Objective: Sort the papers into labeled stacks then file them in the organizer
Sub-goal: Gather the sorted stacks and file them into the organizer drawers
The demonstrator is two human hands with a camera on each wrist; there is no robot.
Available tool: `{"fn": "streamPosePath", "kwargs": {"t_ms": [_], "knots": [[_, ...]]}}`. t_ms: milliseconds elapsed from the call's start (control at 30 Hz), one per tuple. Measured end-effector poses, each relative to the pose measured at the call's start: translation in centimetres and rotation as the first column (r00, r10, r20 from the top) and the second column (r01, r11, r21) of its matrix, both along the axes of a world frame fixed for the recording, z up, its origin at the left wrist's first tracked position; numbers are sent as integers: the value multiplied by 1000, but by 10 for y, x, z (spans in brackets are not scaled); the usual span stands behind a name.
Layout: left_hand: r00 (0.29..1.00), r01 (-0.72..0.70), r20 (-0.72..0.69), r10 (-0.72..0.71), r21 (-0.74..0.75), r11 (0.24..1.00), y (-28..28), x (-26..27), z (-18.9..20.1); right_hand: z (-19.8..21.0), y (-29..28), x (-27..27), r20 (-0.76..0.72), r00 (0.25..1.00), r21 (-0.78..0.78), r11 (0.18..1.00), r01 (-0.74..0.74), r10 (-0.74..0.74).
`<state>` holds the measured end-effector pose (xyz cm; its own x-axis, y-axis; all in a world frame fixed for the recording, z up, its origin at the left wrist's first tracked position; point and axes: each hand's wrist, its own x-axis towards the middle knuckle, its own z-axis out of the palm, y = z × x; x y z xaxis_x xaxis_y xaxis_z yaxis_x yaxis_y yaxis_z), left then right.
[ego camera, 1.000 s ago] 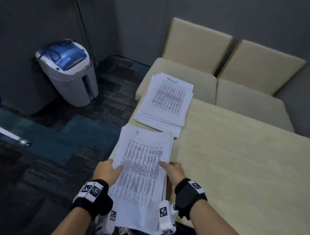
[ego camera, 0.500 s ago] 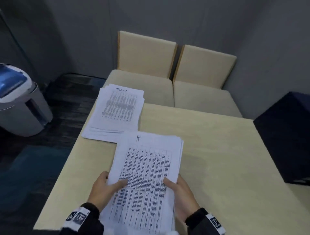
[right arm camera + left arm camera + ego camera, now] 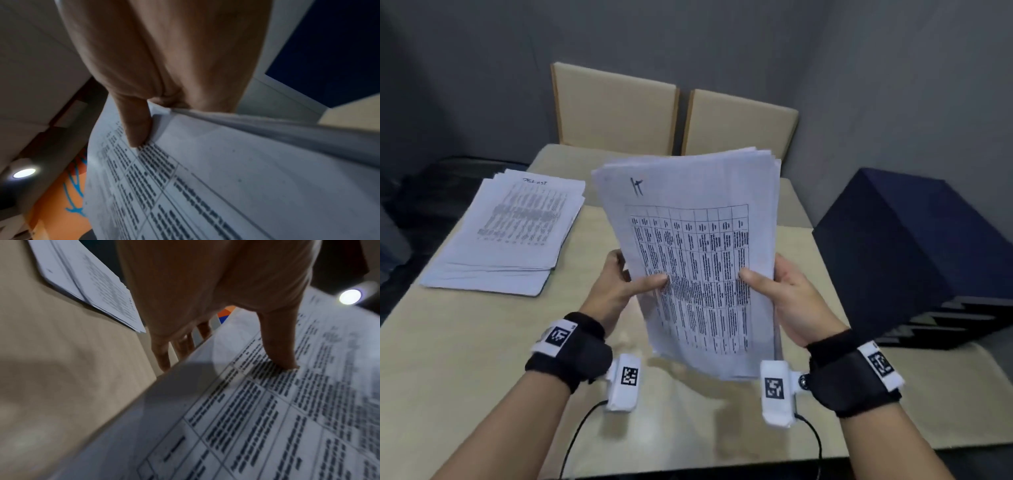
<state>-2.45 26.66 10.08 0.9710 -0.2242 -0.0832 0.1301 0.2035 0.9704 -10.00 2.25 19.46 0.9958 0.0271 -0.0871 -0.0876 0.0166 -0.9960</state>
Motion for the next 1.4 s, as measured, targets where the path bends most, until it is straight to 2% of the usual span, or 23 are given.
{"fn": "streamPosePath", "kwargs": {"t_ms": [67,133,267,367,467,600,733,833,933,1033,1133,1200,1267,1300,1333,1400], "knots": [[999,13,44,-13,1,1000,-10,11,19,14,-13,6,60,997,-21,999,-43,44],[996,-19,91,19,-5,1000,-16,23,36,15,-22,16,129,991,-33,999,-19,23],[967,-173,191,168,10,985,-39,33,50,-20,-31,31,178,953,23,969,244,-244],[956,-215,220,194,76,974,-55,39,25,-64,-26,37,64,938,-26,939,342,-340],[968,-208,158,193,87,974,-61,49,2,-93,-20,43,-39,927,-130,922,365,-373],[982,-151,121,144,52,987,-67,58,8,-84,-18,57,-39,902,-125,898,422,-429],[979,-164,109,171,-72,984,-69,57,12,-77,-20,60,59,885,-81,881,466,-463],[983,-176,38,177,-31,984,-72,52,-5,-90,-26,53,-23,900,-23,901,434,-435],[993,-119,-18,120,71,990,-79,51,-26,-114,-43,46,-137,926,-79,936,343,-351],[990,-141,-25,141,-3,990,-89,54,-15,-137,-67,40,-248,904,-119,937,328,-348],[981,-180,-106,164,-166,969,-93,55,1,-151,-90,31,-376,848,-14,918,397,-373],[979,-154,-177,102,-316,936,-101,51,7,-150,-99,32,-436,858,208,898,389,-270],[972,-97,-234,10,-363,927,-117,42,8,-133,-105,38,-414,894,484,790,375,-171],[968,-99,-250,9,-348,932,-124,40,9,-119,-110,43,-379,912,572,735,364,-157],[963,-149,-261,58,-342,928,-128,40,13,-105,-115,48,-335,929,608,717,339,-156],[948,-291,-240,211,-382,877,-121,50,11,-79,-132,59,-243,949,519,799,304,-203]]}}
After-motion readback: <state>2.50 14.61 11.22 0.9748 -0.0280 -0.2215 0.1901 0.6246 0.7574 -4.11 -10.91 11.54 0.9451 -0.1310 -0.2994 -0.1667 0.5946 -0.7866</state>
